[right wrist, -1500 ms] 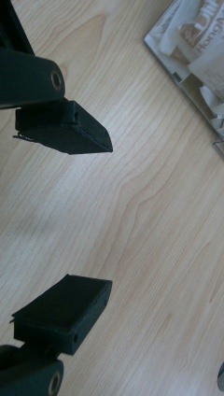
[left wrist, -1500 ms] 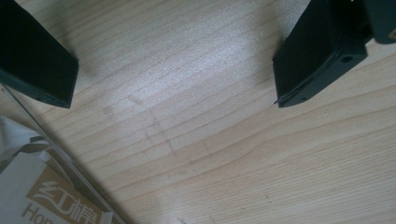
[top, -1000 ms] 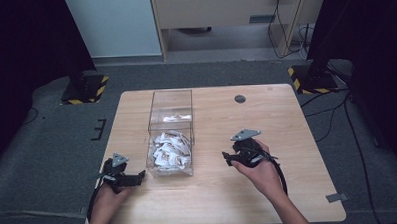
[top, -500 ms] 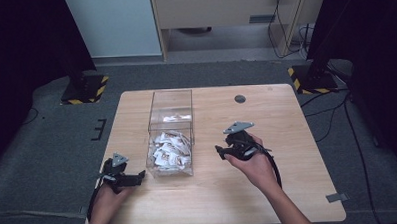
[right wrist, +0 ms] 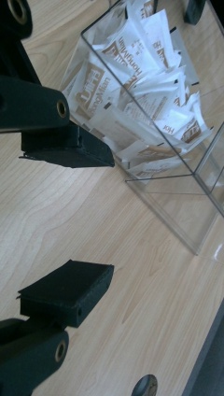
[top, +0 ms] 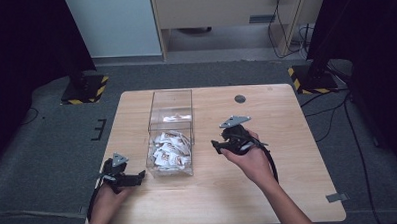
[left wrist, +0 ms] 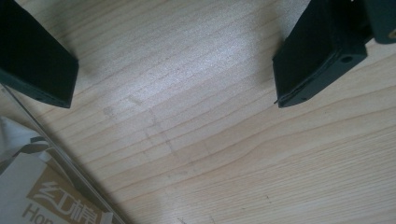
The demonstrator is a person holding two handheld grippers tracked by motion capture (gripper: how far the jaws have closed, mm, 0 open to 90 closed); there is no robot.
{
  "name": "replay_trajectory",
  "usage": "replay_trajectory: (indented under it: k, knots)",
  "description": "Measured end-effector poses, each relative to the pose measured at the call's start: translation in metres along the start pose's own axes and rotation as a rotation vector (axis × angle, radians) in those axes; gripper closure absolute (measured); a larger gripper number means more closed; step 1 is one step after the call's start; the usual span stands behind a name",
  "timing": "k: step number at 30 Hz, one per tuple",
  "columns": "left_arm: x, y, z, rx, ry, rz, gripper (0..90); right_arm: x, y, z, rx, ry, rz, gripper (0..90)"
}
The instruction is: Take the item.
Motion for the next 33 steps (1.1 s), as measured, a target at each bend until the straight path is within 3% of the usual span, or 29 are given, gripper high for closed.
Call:
replay_trajectory:
  k: [22, 33]
  knots:
    - [0.000, 0.000, 0.000, 0.000, 0.000, 0.000, 0.0, 0.030, -0.006, 0.047, -0.036, 0.064, 0.050, 48.9]
    - [0.000, 0.000, 0.000, 0.000, 0.001, 0.000, 0.0, 0.048, -0.017, 0.065, -0.037, 0.096, 0.081, 54.7]
Point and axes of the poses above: each handheld gripper's, and its own axes: y roughly backward along the jaws, z roughly out of its top, x roughly to its left, the point moved 9 cm from there along -y, roughly forward along the jaws, and after that the axes turned 6 degrees about z, right-handed, at the moved point
